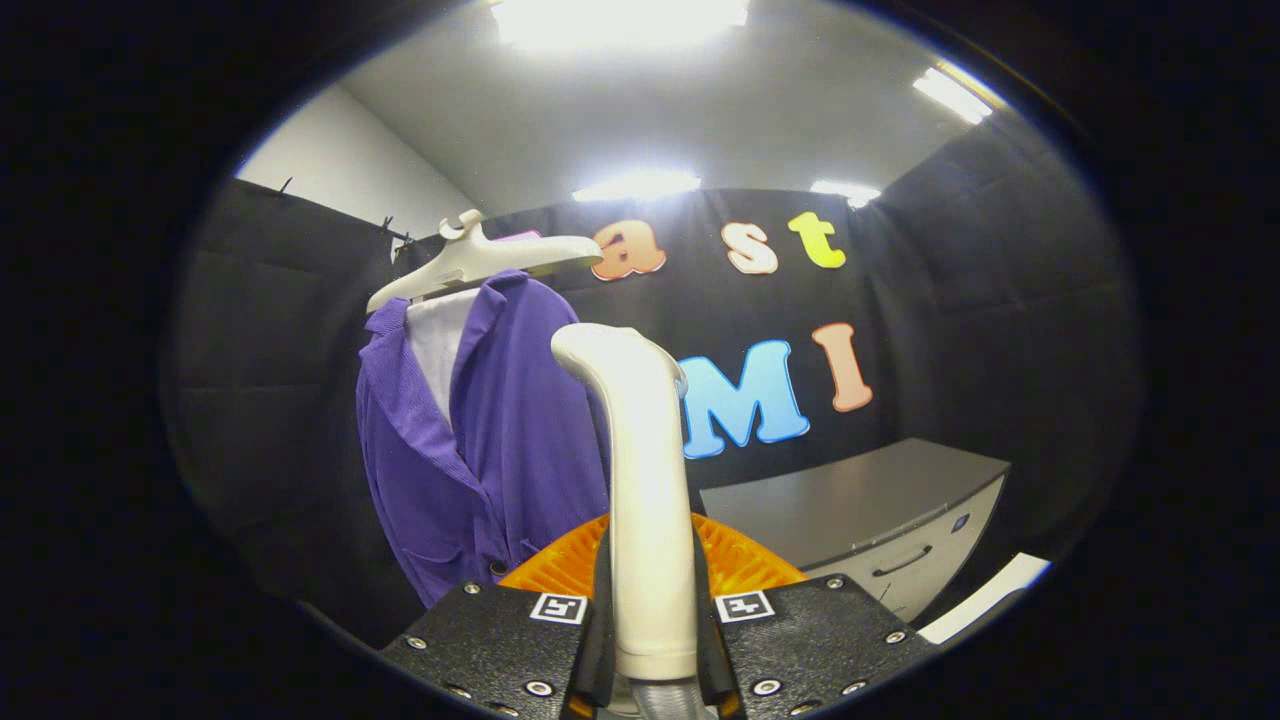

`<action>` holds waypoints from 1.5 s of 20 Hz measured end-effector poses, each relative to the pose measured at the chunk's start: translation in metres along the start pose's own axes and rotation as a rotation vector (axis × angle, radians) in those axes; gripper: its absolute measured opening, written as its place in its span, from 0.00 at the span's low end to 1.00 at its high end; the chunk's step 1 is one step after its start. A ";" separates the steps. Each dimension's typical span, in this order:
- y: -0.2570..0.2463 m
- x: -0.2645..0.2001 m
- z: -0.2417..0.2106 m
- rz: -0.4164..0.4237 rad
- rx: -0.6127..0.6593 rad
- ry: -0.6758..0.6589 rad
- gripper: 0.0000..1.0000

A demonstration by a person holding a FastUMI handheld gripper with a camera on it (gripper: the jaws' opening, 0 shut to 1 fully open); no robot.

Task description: Iron the clothes twice with a garment steamer, once on the left side and once on the right side.

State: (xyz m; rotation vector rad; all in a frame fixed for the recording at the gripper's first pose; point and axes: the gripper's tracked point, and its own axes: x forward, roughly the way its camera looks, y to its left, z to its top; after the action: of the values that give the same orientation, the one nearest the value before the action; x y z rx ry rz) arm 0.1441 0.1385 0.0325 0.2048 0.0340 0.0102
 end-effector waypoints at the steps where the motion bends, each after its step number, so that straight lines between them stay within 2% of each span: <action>1: 0.012 0.006 0.007 0.006 -0.019 -0.018 0.32; 8: 0.061 0.055 0.014 0.008 -0.108 -0.036 0.32; 19: 0.052 0.048 -0.078 -0.032 -0.178 0.089 0.33; 25: 0.042 0.021 -0.152 0.003 -0.276 0.208 0.33; 30: 0.033 0.003 -0.200 0.019 -0.280 0.281 0.33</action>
State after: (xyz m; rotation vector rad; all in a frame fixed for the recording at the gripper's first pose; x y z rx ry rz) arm 0.1399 0.2112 -0.1566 -0.0777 0.3087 0.0619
